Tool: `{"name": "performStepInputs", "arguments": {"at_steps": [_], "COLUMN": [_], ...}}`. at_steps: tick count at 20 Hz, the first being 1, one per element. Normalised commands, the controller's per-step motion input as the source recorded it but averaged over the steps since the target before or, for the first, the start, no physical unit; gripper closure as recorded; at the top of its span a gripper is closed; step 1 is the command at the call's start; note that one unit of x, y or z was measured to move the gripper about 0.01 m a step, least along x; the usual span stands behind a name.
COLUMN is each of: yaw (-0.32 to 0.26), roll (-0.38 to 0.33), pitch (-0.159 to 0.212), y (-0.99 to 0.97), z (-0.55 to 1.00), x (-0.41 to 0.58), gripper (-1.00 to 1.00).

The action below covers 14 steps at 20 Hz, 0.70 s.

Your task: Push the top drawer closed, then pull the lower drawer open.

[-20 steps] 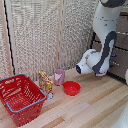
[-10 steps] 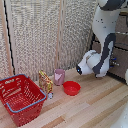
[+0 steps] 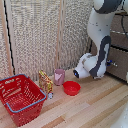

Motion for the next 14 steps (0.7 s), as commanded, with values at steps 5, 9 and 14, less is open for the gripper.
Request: {"name": "performStepInputs", "arguments": {"at_steps": [5,9,14], "yaw": [0.139,0.141,0.067], "roll": [-0.075,0.000,0.087], "pitch": [0.035,0.044,0.004], "y": [0.57,0.68,0.54], "z": [-0.43,-0.37,0.24], "x": [0.122,0.119,0.215], "gripper": [1.00,1.00,1.00]}}
